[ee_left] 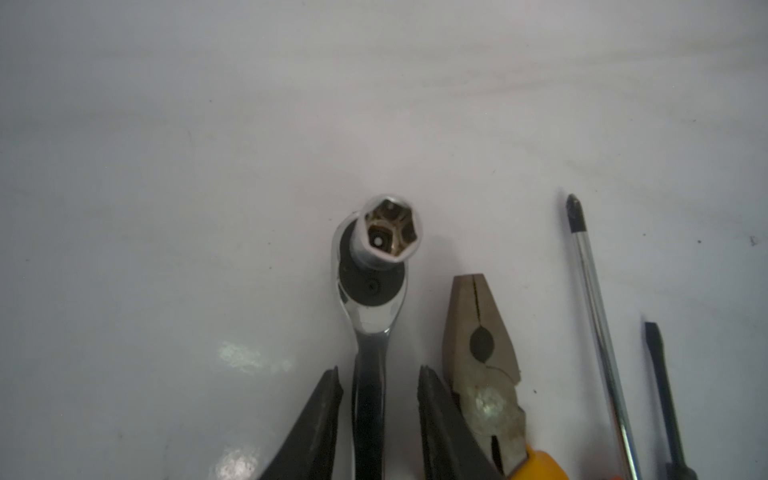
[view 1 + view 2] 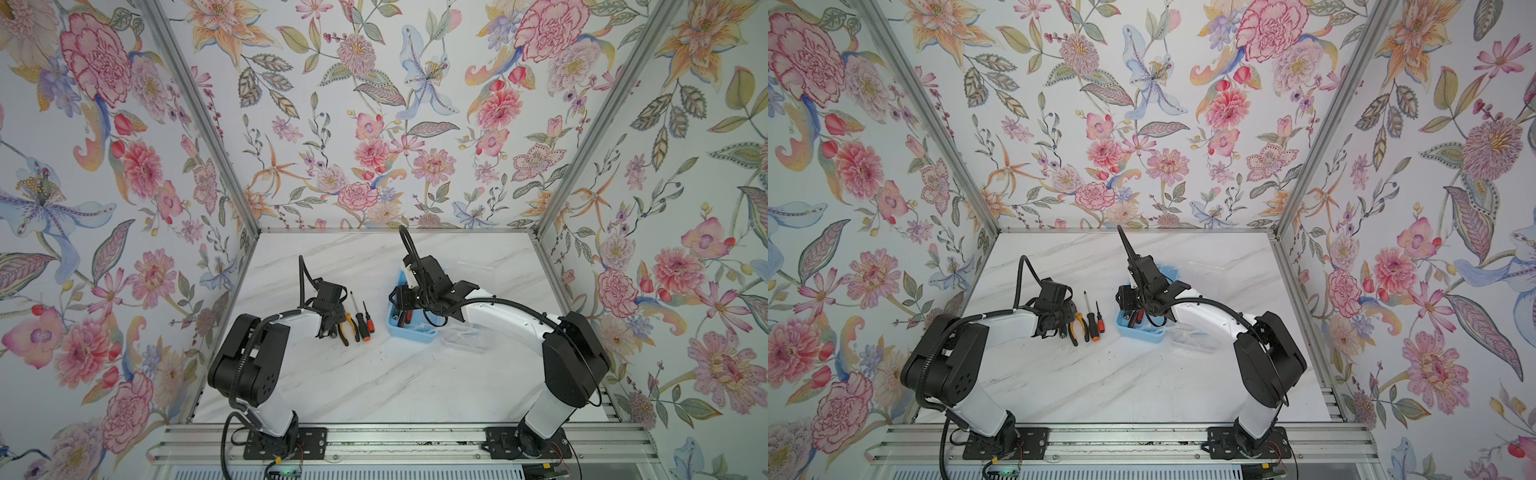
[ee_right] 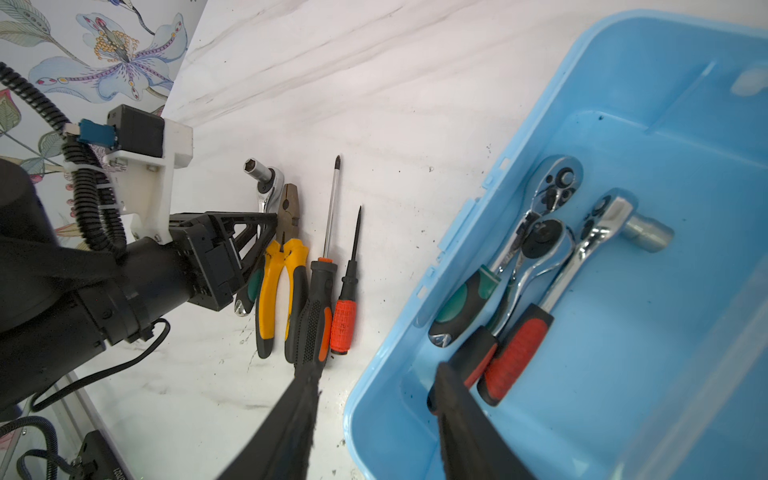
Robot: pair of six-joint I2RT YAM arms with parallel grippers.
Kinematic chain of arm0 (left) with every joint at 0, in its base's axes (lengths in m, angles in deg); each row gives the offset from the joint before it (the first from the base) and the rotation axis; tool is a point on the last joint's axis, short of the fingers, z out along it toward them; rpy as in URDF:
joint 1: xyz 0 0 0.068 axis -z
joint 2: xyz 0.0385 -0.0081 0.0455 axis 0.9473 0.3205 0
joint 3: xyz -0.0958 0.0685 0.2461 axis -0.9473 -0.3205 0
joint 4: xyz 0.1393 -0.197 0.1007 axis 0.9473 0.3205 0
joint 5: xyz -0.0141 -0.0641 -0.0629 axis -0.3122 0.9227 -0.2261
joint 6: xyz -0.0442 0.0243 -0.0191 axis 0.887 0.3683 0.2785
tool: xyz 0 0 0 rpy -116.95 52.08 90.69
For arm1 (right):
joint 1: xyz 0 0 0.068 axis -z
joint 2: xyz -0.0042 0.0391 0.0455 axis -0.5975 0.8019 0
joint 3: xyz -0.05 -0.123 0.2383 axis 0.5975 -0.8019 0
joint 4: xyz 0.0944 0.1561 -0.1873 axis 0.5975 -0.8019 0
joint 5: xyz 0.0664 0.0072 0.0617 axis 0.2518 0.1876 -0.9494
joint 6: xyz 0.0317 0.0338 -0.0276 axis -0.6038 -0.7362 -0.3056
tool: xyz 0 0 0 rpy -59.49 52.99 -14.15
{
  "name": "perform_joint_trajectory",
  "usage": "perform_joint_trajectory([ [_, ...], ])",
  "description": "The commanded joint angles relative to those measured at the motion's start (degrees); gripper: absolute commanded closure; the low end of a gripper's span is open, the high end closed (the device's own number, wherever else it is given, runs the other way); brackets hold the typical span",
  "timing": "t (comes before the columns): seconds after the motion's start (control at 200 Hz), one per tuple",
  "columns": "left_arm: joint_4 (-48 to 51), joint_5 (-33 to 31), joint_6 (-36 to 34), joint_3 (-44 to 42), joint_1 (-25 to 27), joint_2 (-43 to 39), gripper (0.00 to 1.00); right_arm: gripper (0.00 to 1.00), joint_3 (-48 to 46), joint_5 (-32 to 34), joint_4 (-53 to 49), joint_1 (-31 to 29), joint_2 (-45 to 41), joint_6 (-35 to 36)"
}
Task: Pack the tool kit
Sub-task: 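Return the left gripper to the tools and grasp the chrome socket ratchet, then lift the socket ratchet and carry it over the blue box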
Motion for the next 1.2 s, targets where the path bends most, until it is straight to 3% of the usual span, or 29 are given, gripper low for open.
perform_joint_trajectory([
  [0.0,1.6,-0.6,-0.3,0.3,-0.6,1.5,0.67,0.52,1.9,-0.9,-1.0,0.6,1.1,-0.1],
  [0.27,2.1,-2.0,-1.3,1.0,-0.8,3.6,0.83,0.53,1.7,-1.0,-1.0,0.6,1.0,-0.2],
  [0.34,2.3,-2.1,-1.3,1.2,-0.7,3.4,1.0,0.53,1.5,-1.0,-1.0,0.7,0.9,-0.3],
  [0.646,3.2,1.1,-1.3,3.1,-0.5,-5.5,1.0,0.53,0.0,-2.8,-0.2,2.1,0.6,-2.3],
  [0.801,3.3,4.9,-2.1,8.4,3.1,-11.3,1.0,0.53,-1.6,-1.4,0.6,3.4,-0.9,-3.0],
  [0.991,6.1,7.4,-4.3,20.1,11.2,-7.7,1.0,0.53,-5.2,7.8,-1.8,5.4,-6.4,-5.4],
  [1.196,3.5,11.0,-5.2,26.5,17.6,-0.4,1.0,0.52,-12.2,16.8,-1.3,9.3,-19.3,-6.0],
])
